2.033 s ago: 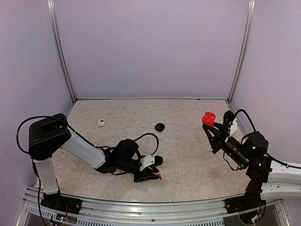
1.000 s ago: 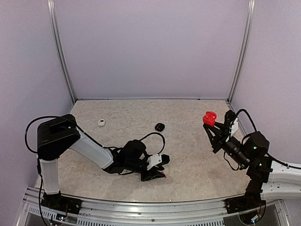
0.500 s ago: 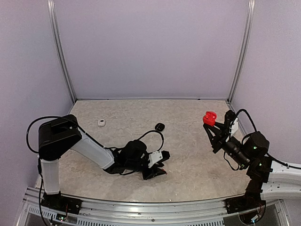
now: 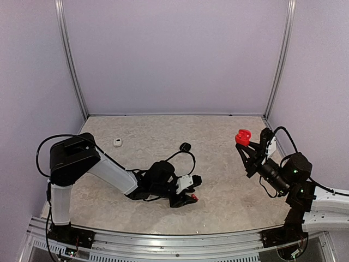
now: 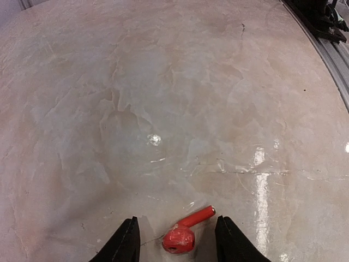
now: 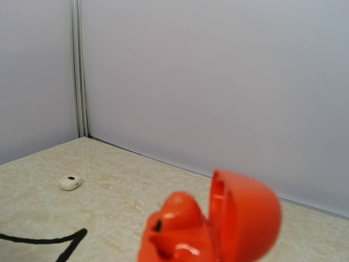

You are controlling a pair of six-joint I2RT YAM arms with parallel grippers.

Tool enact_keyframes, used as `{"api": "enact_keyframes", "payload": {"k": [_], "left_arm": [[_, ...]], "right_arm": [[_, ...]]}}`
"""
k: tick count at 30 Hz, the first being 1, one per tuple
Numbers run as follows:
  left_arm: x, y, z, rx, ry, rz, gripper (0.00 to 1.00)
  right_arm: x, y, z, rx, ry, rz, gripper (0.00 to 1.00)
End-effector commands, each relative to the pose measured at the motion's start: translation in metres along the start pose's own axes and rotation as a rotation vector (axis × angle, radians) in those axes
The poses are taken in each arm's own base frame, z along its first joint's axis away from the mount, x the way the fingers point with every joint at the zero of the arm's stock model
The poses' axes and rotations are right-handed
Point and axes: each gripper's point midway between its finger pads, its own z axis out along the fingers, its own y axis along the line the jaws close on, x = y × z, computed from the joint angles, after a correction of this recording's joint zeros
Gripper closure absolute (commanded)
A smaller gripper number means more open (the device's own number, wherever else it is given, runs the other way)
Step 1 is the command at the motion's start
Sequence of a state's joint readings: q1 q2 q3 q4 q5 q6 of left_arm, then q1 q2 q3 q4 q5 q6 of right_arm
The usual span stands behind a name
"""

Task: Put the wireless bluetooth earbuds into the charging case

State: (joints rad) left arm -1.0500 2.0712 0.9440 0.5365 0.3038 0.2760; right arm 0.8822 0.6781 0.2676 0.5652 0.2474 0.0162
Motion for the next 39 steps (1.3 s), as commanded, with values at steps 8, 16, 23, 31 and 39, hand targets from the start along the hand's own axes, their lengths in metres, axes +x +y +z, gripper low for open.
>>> {"api": "enact_keyframes", "payload": {"k": [8, 16, 23, 31, 39], "left_arm": [[0.034, -0.005, 0.008, 0.061, 0.130, 0.006, 0.55], [0.034, 0.014, 0.021, -0.022, 0.152, -0.031, 0.59], [0.037, 0.007, 0.007, 0.012, 0.113, -0.064, 0.60], [0.032, -0.005, -0.009, 0.083, 0.023, -0.077, 0.58], [0.031, 0.005, -0.003, 0.078, 0.011, -0.065, 0.59]], "right_arm": [[-0.003, -0.004, 0.000, 0.016, -0.009, -0.003, 1.00], [-0.004, -0.007, -0.003, 0.026, -0.010, -0.003, 1.00], [-0.002, -0.006, -0.002, 0.025, -0.007, -0.003, 1.00], [-0.001, -0.005, -0.002, 0.019, -0.008, 0.001, 1.00], [-0.004, -0.006, -0.002, 0.023, -0.010, -0.004, 1.00]]}}
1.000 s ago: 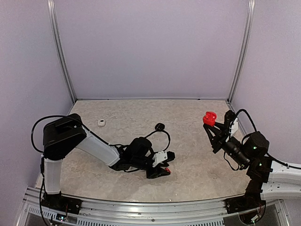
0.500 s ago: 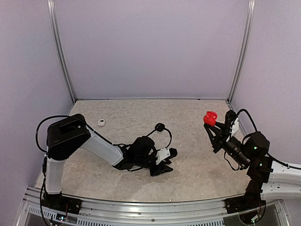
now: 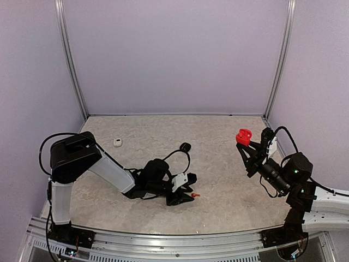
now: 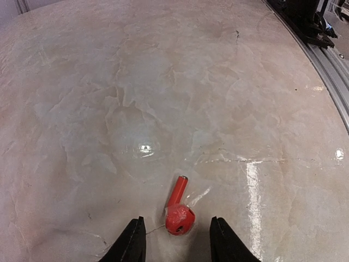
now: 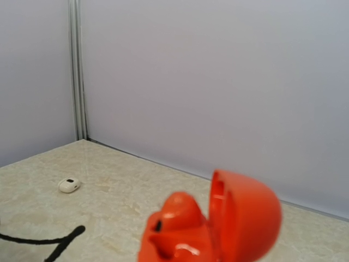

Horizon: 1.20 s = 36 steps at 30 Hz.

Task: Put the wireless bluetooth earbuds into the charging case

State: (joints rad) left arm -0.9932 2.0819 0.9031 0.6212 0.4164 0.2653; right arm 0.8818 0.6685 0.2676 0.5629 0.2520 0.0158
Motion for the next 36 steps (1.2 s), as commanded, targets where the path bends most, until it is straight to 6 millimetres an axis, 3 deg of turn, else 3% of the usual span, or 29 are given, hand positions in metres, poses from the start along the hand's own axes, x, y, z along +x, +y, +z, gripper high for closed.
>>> {"api": "enact_keyframes", "payload": {"k": [1, 9, 15, 22, 36], "left_arm": [[0.027, 0.000, 0.005, 0.024, 0.072, -0.037, 0.59], [0.029, 0.000, 0.012, 0.046, 0.093, -0.022, 0.60], [0.034, -0.002, 0.013, 0.067, 0.101, -0.032, 0.70], [0.026, 0.001, 0.005, 0.091, 0.063, -0.068, 0.79], [-0.017, 0.009, -0.033, -0.057, 0.066, -0.052, 0.84]], "right_arm": [[-0.002, -0.005, -0.001, 0.018, -0.003, -0.006, 1.00], [-0.001, -0.005, 0.000, 0.019, -0.004, -0.006, 1.00], [-0.001, -0.005, -0.001, 0.021, -0.005, -0.006, 1.00], [-0.002, -0.007, -0.003, 0.027, -0.010, -0.004, 1.00], [0.005, -0.002, -0.002, 0.000, 0.001, -0.007, 1.00]]}}
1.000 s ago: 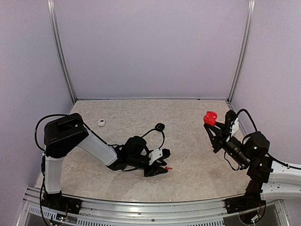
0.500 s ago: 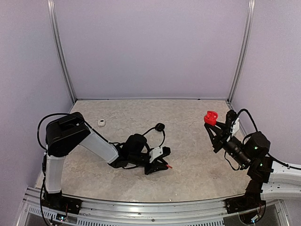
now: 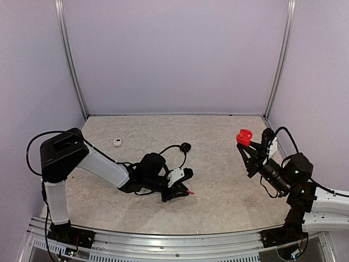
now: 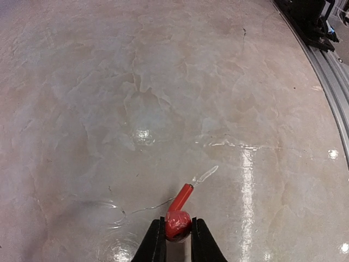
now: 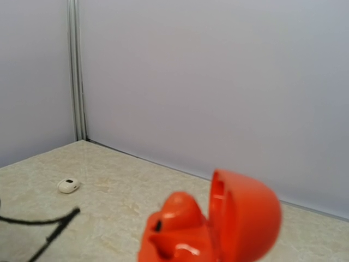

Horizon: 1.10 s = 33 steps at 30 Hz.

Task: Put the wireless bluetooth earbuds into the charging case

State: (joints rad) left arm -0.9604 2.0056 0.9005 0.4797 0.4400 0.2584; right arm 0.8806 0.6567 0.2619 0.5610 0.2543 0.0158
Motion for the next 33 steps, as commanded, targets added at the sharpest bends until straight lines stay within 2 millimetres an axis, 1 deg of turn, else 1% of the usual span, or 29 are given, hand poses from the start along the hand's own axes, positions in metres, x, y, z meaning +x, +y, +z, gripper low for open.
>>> {"api": "enact_keyframes", "payload": {"k": [1, 3, 4, 5, 7, 8, 9, 10, 12, 13, 14, 15, 19, 22, 26, 33], "left_arm": [[-0.024, 0.003, -0.022, -0.089, 0.010, 0.001, 0.85], [-0.032, 0.004, -0.031, -0.134, 0.033, 0.019, 0.85], [-0.042, 0.004, -0.038, -0.162, 0.038, 0.037, 0.85], [-0.042, 0.000, -0.042, -0.176, 0.076, 0.052, 0.85], [-0.060, 0.001, -0.060, -0.234, 0.096, 0.094, 0.85], [-0.065, 0.001, -0.067, -0.257, 0.115, 0.112, 0.85], [-0.074, 0.002, -0.075, -0.282, 0.117, 0.130, 0.84], [-0.077, 0.002, -0.083, -0.302, 0.143, 0.142, 0.84], [-0.095, 0.002, -0.101, -0.352, 0.151, 0.166, 0.84], [-0.109, 0.000, -0.108, -0.372, 0.139, 0.176, 0.84], [-0.115, -0.002, -0.114, -0.390, 0.148, 0.179, 0.84], [-0.122, -0.007, -0.116, -0.391, 0.154, 0.187, 0.84], [-0.135, -0.021, -0.122, -0.424, 0.189, 0.214, 0.84], [-0.143, -0.027, -0.125, -0.434, 0.201, 0.231, 0.84], [-0.151, -0.032, -0.129, -0.436, 0.213, 0.259, 0.84], [-0.160, -0.044, -0.123, -0.427, 0.222, 0.328, 0.85]], "right_arm": [[0.006, 0.001, 0.000, -0.012, 0.007, -0.009, 1.00], [0.011, 0.005, 0.001, -0.029, 0.018, -0.026, 1.00], [0.014, 0.007, 0.001, -0.041, 0.023, -0.043, 1.00], [0.017, 0.011, 0.002, -0.066, 0.030, -0.052, 1.00], [0.023, 0.019, 0.003, -0.107, 0.047, -0.069, 1.00], [0.026, 0.023, 0.004, -0.128, 0.057, -0.076, 1.00], [0.030, 0.028, 0.005, -0.159, 0.069, -0.083, 1.00], [0.033, 0.034, 0.006, -0.189, 0.078, -0.090, 1.00], [0.040, 0.045, 0.008, -0.250, 0.100, -0.102, 1.00], [0.043, 0.052, 0.008, -0.288, 0.112, -0.106, 1.00], [0.046, 0.057, 0.008, -0.318, 0.122, -0.108, 1.00], [0.049, 0.061, 0.008, -0.341, 0.130, -0.108, 1.00], [0.057, 0.077, 0.006, -0.429, 0.152, -0.102, 1.00], [0.062, 0.089, 0.007, -0.494, 0.173, -0.095, 1.00], [0.072, 0.100, 0.011, -0.538, 0.225, -0.092, 1.00], [0.085, 0.111, 0.017, -0.559, 0.287, -0.102, 1.00]]}}
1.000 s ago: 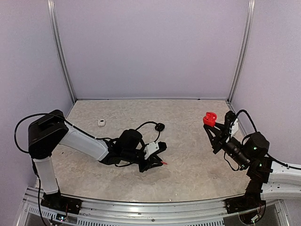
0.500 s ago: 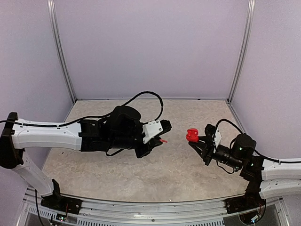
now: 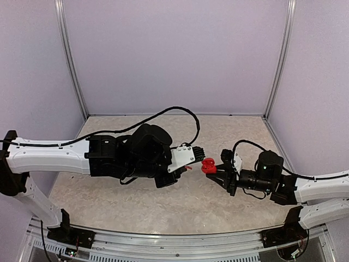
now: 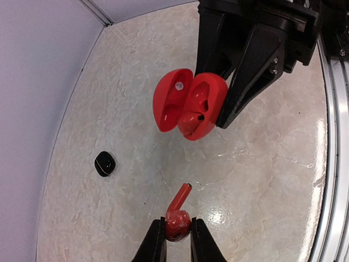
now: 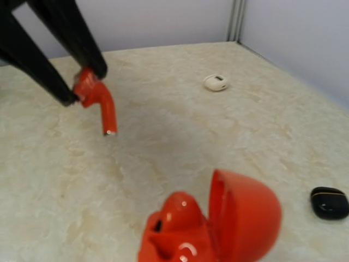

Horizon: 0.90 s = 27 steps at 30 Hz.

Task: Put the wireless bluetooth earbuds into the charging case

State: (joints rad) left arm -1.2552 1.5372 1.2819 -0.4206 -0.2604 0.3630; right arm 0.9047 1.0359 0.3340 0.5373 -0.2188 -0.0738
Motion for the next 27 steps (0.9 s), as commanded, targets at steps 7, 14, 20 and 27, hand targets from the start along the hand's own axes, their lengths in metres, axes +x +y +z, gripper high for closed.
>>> {"api": "enact_keyframes", "payload": {"k": [7, 14, 20, 27], "left_arm": [[-0.021, -0.011, 0.001, -0.006, -0.011, 0.100, 0.85], [-0.025, -0.014, 0.007, -0.014, -0.003, 0.132, 0.85], [-0.028, -0.017, 0.010, -0.008, -0.003, 0.152, 0.85], [-0.025, -0.021, 0.013, -0.003, 0.011, 0.170, 0.85]], "right_arm": [[-0.008, 0.018, 0.015, -0.077, 0.015, -0.011, 1.00], [-0.008, 0.027, 0.018, -0.111, 0.022, -0.014, 1.00], [-0.008, 0.030, 0.019, -0.119, 0.025, -0.016, 1.00], [-0.008, 0.033, 0.020, -0.126, 0.025, -0.019, 1.00]]}}
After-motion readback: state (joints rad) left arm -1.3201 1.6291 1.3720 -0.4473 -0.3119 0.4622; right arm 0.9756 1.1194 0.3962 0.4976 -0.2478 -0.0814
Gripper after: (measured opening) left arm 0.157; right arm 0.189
